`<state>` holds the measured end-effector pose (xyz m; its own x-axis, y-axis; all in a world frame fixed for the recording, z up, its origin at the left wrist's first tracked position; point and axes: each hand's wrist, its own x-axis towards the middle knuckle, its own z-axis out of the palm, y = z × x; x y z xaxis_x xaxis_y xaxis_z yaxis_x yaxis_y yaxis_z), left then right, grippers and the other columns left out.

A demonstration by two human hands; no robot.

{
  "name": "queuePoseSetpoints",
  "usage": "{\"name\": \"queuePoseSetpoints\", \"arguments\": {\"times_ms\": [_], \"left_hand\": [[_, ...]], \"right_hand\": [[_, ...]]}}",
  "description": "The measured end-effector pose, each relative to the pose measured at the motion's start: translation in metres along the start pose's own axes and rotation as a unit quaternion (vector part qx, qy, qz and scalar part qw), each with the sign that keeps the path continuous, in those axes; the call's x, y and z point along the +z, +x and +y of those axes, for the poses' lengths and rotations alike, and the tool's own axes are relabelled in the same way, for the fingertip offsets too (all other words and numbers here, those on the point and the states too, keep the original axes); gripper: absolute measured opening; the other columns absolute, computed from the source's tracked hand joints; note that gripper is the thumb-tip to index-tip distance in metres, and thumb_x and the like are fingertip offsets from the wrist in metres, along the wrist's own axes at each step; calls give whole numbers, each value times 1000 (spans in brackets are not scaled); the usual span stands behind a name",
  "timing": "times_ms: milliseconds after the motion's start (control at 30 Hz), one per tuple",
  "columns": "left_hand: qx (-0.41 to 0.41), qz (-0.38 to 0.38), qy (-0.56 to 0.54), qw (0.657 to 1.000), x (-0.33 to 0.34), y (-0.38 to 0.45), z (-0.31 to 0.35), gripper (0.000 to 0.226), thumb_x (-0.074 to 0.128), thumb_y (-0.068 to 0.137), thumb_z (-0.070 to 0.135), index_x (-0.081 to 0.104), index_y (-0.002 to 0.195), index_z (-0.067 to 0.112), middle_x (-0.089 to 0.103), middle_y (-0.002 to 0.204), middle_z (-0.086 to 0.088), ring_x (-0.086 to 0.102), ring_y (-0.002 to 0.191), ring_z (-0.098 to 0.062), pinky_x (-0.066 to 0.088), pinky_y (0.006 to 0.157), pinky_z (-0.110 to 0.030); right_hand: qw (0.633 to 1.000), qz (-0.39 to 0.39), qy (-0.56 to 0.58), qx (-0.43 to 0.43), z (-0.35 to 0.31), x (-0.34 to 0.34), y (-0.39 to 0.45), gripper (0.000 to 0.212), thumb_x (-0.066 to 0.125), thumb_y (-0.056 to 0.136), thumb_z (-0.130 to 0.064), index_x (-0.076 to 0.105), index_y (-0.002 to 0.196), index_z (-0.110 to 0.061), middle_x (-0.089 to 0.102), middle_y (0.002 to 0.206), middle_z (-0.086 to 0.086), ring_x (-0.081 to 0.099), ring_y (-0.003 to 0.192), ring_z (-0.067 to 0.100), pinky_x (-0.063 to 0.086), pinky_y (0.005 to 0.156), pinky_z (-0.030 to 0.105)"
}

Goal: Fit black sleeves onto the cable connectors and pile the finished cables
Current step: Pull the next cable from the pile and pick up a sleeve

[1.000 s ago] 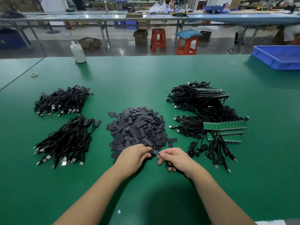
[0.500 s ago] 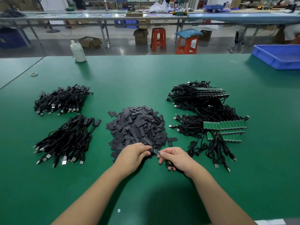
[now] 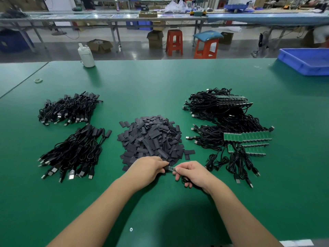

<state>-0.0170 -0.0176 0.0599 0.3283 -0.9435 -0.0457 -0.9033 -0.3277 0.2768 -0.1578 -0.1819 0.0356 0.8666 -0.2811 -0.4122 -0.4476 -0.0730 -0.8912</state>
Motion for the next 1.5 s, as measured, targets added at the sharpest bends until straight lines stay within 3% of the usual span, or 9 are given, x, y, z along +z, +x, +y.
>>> {"name": "queuePoseSetpoints", "arguments": {"times_ms": [267, 400, 633, 800, 1000, 1233, 1500], "left_hand": [[-40, 14, -56, 997, 9, 6, 4, 39, 55, 99, 30, 55, 135, 16, 66, 117, -10, 60, 110, -27, 45, 91, -33], [-80, 26, -108, 991, 9, 5, 4, 42, 61, 95, 30, 55, 135, 19, 65, 128, -2, 59, 117, -19, 45, 99, -28], [-122, 49, -174, 976, 9, 3, 2, 24, 69, 91, 29, 62, 112, 20, 69, 113, 7, 62, 104, -10, 44, 87, -19], [-93, 36, -157, 983, 8, 3, 3, 15, 67, 91, 29, 61, 104, 23, 66, 93, 10, 58, 81, -7, 36, 66, -11], [-48, 11, -119, 992, 7, 7, 8, 18, 63, 93, 25, 61, 110, 20, 70, 101, 1, 61, 90, -14, 46, 77, -26], [-38, 20, -104, 994, 14, 12, 15, 21, 61, 94, 26, 61, 114, 21, 70, 105, 1, 62, 97, -17, 47, 82, -28], [19, 105, -127, 986, 18, 2, 15, 22, 61, 95, 24, 71, 113, 17, 72, 104, 1, 65, 96, -16, 50, 88, -30]], "right_hand": [[1000, -1, 5, 1, 0, 1, 2, 21, 58, 100, -24, 73, 97, -9, 66, 68, -5, 53, 47, 9, 43, 45, 20], [1000, -7, -4, -3, 0, 1, 1, 20, 58, 100, -24, 74, 95, -11, 63, 67, -5, 54, 47, 9, 44, 45, 20], [1000, -10, 0, -6, 3, 0, 3, 20, 59, 100, -24, 74, 94, -13, 51, 65, 0, 51, 48, 11, 47, 50, 22], [1000, -11, -2, -1, 5, 1, 4, 19, 59, 99, -24, 75, 95, -15, 52, 59, -6, 52, 49, 11, 46, 49, 21], [1000, -17, 23, -1, 6, 1, 5, 19, 58, 100, -22, 73, 97, -11, 49, 59, -1, 51, 49, 10, 43, 48, 20], [998, -10, 61, -8, 7, 0, 4, 14, 60, 99, -16, 70, 98, -6, 61, 70, 4, 52, 49, 11, 47, 49, 23], [998, -18, 59, -13, 6, -2, 3, 20, 59, 100, -17, 69, 109, -3, 71, 81, 3, 54, 54, 11, 49, 54, 23]]}}
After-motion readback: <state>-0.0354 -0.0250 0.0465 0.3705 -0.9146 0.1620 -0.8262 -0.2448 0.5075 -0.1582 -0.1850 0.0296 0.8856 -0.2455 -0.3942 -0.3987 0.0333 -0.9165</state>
